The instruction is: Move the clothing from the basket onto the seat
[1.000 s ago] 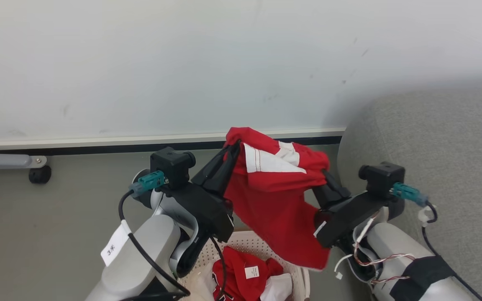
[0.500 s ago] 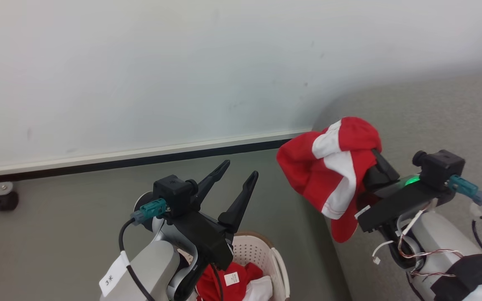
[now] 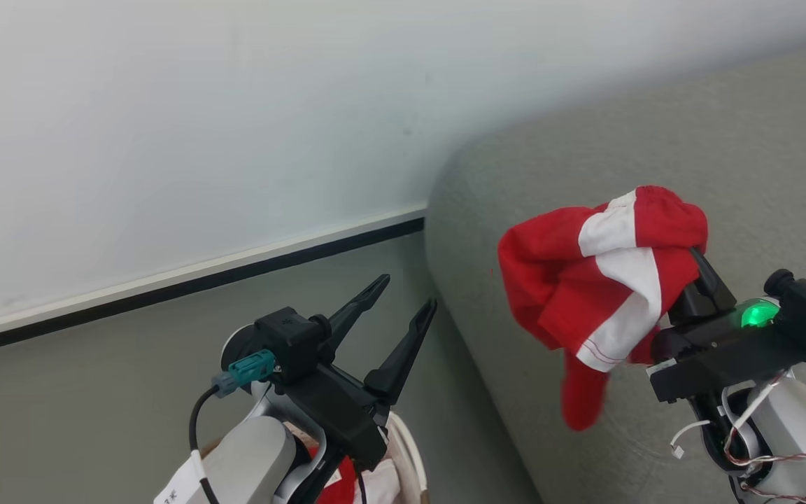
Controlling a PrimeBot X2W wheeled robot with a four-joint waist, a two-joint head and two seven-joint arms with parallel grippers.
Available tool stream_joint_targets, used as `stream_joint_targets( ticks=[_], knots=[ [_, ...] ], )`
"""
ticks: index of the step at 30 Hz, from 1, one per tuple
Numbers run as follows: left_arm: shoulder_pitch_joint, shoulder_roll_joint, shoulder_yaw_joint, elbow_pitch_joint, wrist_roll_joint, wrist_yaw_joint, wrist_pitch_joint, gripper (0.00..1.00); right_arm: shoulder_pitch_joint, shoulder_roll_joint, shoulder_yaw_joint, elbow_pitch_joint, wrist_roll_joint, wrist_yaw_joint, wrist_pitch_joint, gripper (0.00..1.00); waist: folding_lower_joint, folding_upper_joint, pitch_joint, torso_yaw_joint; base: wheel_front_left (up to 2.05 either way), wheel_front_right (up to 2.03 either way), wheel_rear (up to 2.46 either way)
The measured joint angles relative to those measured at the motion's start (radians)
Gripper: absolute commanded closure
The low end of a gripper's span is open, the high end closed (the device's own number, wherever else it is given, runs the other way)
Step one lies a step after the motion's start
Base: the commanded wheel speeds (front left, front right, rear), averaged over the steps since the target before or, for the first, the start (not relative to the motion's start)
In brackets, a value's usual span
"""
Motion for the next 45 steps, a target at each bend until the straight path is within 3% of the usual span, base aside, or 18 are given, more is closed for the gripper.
stream_joint_targets(
  ticks=[15,26,37,45],
  knots=[
    [0.002,0.042,0.001,-0.051,0.024,0.021,0.010,0.00,0.085,0.002,-0.103,-0.174,-0.040,-0.036,-0.003,1.00,0.0001,0.0000,0.065,-0.187,0.00,0.00,0.00],
    [-0.026,0.035,-0.012,-0.055,0.032,0.023,0.028,0.00,0.098,0.002,-0.164,-0.225,-0.061,-0.043,-0.003,1.00,0.0002,0.0000,0.121,-0.242,0.00,0.00,0.00],
    [-0.062,0.035,-0.026,-0.112,0.061,0.022,0.055,0.00,-0.039,-0.048,-0.200,-0.130,-0.055,0.035,-0.003,1.00,0.0002,0.0000,0.186,-0.227,0.00,0.00,0.00],
    [-0.080,0.058,-0.049,-0.158,0.095,0.026,0.086,0.00,-0.164,-0.073,-0.239,-0.012,-0.021,0.056,-0.003,1.00,0.0002,0.0001,0.252,-0.201,0.00,0.00,0.00]
  ],
)
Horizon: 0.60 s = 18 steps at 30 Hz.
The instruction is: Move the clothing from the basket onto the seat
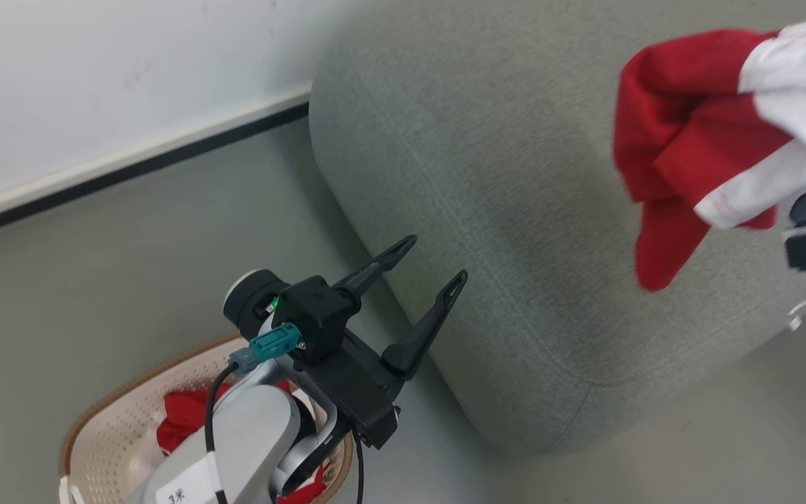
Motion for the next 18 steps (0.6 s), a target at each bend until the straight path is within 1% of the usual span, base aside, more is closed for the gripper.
stream_joint_targets(
  ticks=[5,10,18],
  knots=[
    [-0.034,0.014,-0.006,-0.035,0.032,0.000,0.013,0.00,-0.096,-0.022,-0.024,0.092,0.032,0.016,0.009,1.00,0.0000,0.0000,0.059,0.023,0.00,0.00,0.00],
    [-0.074,0.032,-0.014,-0.060,0.060,0.000,0.030,0.00,-0.192,-0.042,-0.053,0.149,0.054,0.024,0.009,1.00,0.0001,0.0000,0.123,0.048,0.00,0.00,0.00],
    [-0.147,0.041,-0.023,-0.112,0.108,0.000,0.047,0.00,-0.328,-0.087,-0.098,0.223,0.071,0.026,0.010,1.00,0.0000,0.0000,0.232,0.088,0.00,0.00,0.00]
  ],
)
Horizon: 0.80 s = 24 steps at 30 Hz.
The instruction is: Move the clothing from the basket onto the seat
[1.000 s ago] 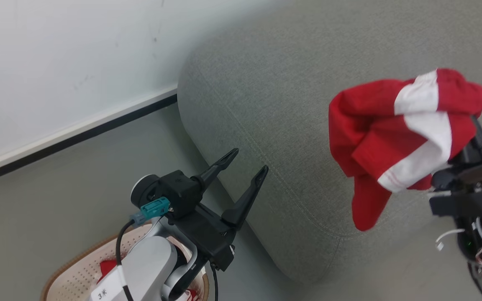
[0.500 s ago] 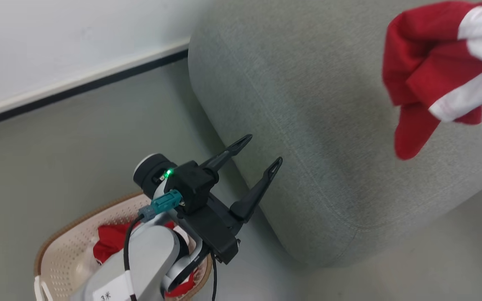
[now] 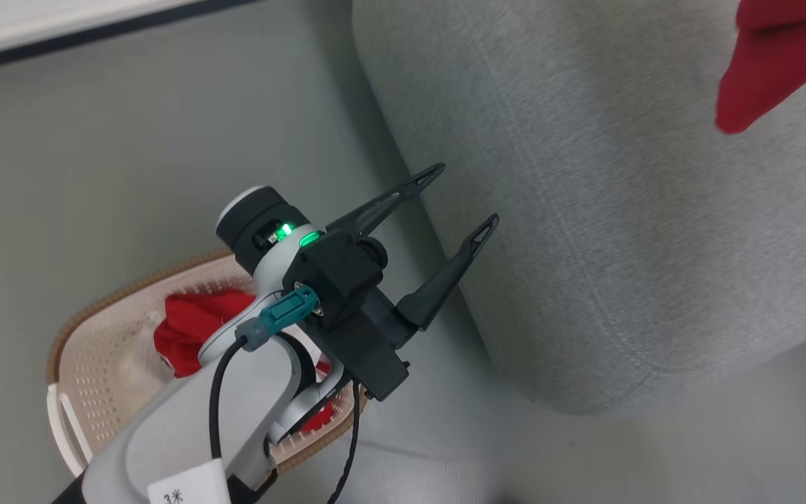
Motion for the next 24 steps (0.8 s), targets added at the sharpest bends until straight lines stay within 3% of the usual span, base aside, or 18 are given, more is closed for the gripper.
stream_joint_targets(
  ticks=[11,22,23,24],
  knots=[
    [-0.059,0.030,-0.005,-0.028,0.042,-0.008,0.009,0.00,-0.114,-0.014,-0.024,0.179,0.013,-0.018,0.013,1.00,0.0000,0.0001,0.141,0.057,0.00,0.00,0.00],
    [-0.060,0.047,-0.007,0.018,0.048,-0.009,-0.019,0.00,-0.139,0.047,0.078,0.420,-0.036,-0.019,0.073,1.00,-0.0001,0.0000,0.186,0.097,0.00,0.00,0.00],
    [-0.060,0.047,-0.007,0.021,0.048,-0.010,-0.023,0.00,-0.139,0.045,0.079,0.439,-0.037,-0.019,0.079,0.97,-0.0001,0.0000,0.183,0.096,0.00,0.00,0.00],
    [-0.060,0.047,-0.007,0.024,0.048,-0.010,-0.026,0.00,-0.139,0.045,0.080,0.458,-0.039,-0.019,0.081,0.71,-0.0002,-0.0001,0.179,0.096,0.00,0.00,0.00]
  ],
)
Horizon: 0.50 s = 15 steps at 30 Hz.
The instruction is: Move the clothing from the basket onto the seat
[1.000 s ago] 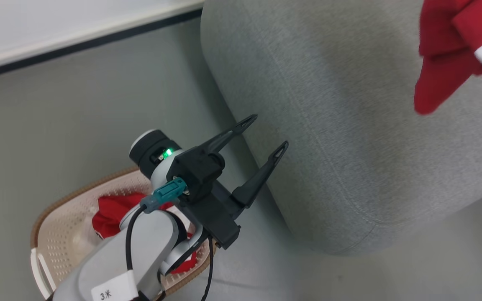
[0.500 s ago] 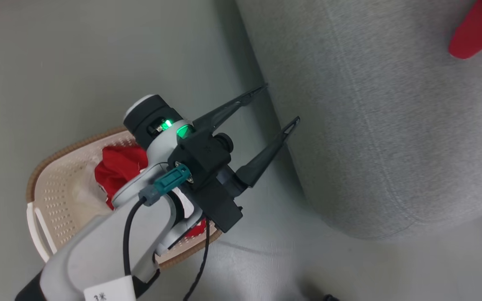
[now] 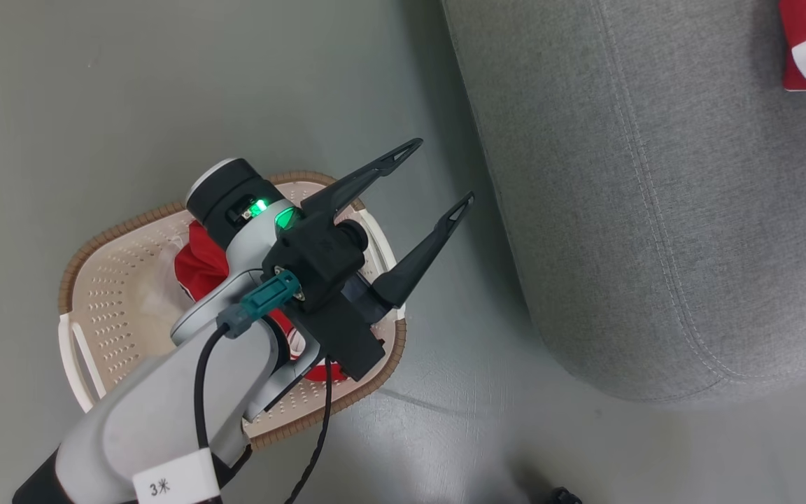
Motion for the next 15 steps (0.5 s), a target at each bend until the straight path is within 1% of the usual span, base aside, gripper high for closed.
stream_joint_targets(
  ticks=[1,2,9,15],
  knots=[
    [0.000,0.000,0.000,0.002,0.000,0.000,-0.002,0.00,0.000,0.000,0.001,0.022,0.000,0.000,0.011,0.31,0.0000,0.0000,-0.003,-0.001,0.00,0.00,0.00],
    [0.001,0.001,0.001,0.006,0.000,0.000,-0.006,0.00,0.000,0.000,0.005,0.040,0.000,0.000,0.017,0.00,0.0000,0.0001,-0.007,-0.002,0.00,0.00,0.00],
    [0.009,0.001,0.007,0.042,-0.009,0.000,-0.036,0.00,0.002,0.040,0.063,0.101,-0.022,0.011,0.025,0.00,0.0000,0.0000,-0.044,-0.013,0.00,0.00,0.00],
    [0.030,-0.009,0.014,0.087,-0.018,0.000,-0.071,0.00,0.034,0.041,0.096,0.161,-0.047,0.022,0.031,0.00,0.0000,0.0000,-0.094,-0.025,0.00,0.00,0.00]
  ],
)
